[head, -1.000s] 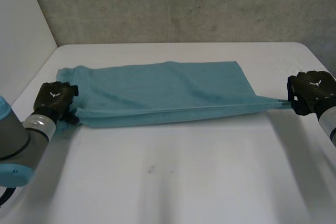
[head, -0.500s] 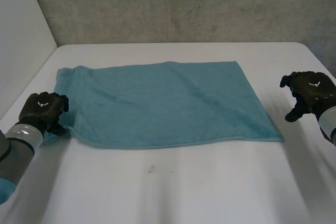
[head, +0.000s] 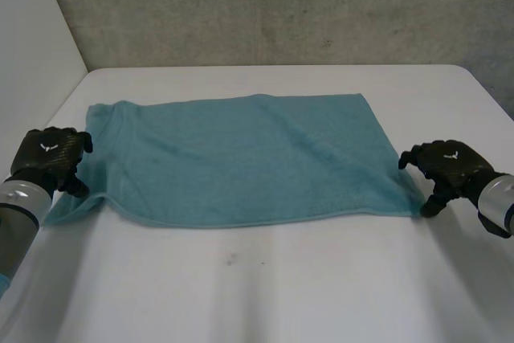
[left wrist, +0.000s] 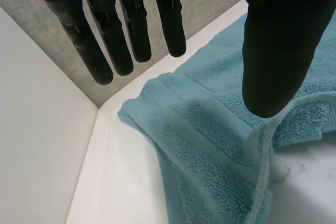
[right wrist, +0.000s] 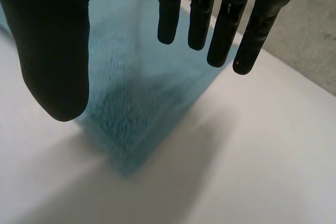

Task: Fold the laundry

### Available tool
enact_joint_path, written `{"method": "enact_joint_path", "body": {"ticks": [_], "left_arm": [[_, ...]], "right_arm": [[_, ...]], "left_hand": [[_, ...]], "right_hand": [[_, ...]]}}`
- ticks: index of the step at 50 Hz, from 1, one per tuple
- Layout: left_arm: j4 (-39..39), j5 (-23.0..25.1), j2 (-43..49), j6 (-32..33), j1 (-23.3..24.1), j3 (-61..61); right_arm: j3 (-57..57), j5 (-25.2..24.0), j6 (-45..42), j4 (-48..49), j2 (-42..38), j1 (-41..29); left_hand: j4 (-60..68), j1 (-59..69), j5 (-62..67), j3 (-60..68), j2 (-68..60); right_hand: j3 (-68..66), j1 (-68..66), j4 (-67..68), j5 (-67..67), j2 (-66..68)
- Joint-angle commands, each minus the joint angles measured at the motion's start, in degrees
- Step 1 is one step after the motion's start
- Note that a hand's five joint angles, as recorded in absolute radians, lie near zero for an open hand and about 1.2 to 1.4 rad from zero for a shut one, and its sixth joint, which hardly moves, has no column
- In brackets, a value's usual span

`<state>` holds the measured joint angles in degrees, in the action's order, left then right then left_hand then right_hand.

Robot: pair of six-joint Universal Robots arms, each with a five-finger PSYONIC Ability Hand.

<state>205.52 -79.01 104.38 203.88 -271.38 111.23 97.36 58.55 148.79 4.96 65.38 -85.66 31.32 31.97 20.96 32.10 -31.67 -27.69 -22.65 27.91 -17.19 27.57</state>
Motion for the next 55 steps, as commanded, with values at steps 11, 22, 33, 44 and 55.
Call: {"method": "enact_joint_path", "body": {"ticks": [11, 22, 33, 44, 55], "left_arm": [[0.1, 0.2, 0.2, -0.1, 0.0, 0.0], [0.1, 0.2, 0.2, 0.0, 0.1, 0.1], [0.0, 0.2, 0.2, 0.0, 0.4, 0.5], [-1.6, 0.3, 0.1, 0.3, 0.3, 0.4], [-10.4, 1.0, -3.1, 0.6, -0.1, -0.3]], "right_arm": [[-0.4, 1.0, -1.5, 0.9, -4.8, -0.2], [-3.8, 2.1, -1.2, 1.2, -8.4, -0.5], [-6.2, 3.1, -0.9, 1.8, -9.1, -0.6], [-7.5, 3.9, 4.2, 5.1, -10.2, -0.9], [-4.8, 4.1, 13.7, 6.2, -3.7, -0.6]], "left_hand": [[-1.6, -2.2, -1.2, -2.4, 1.9], [-1.9, -2.6, -1.6, -2.7, 2.3], [-1.9, -2.6, -1.6, -2.7, 2.3], [-2.3, -2.9, -1.9, -3.0, 2.6], [-2.8, -3.4, -2.4, -3.5, 3.1]], "right_hand": [[-8.6, -13.7, 8.4, -9.1, 8.7], [-14.7, -19.7, 14.5, -15.2, 14.8], [-19.1, -24.1, 18.8, -19.6, 19.2], [-52.3, -57.4, 52.1, -52.8, 52.4], [-52.3, -57.4, 52.1, -52.8, 52.4]]}}
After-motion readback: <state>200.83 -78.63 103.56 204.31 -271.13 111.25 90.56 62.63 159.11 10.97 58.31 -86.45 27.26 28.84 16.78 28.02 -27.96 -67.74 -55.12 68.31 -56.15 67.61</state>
